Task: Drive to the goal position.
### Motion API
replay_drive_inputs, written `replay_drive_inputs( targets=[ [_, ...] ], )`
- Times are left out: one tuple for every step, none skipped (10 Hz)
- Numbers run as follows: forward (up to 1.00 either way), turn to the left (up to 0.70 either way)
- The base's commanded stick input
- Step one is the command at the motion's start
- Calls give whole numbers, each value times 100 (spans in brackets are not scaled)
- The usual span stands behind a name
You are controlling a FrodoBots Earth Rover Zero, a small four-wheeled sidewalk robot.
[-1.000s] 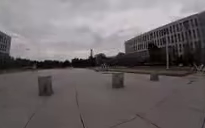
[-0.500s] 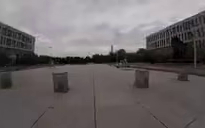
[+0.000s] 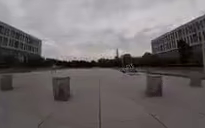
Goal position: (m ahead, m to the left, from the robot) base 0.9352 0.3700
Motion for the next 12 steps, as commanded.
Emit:
replay_drive_inputs(
  targets=[
    [70, -23],
    [70, -10],
    [70, 1],
    [70, 3],
    [70, 6],
    [70, 9],
    [70, 12],
    [70, 15],
    [70, 17],
    [70, 20],
    [70, 23],
    [70, 26]
  ],
)
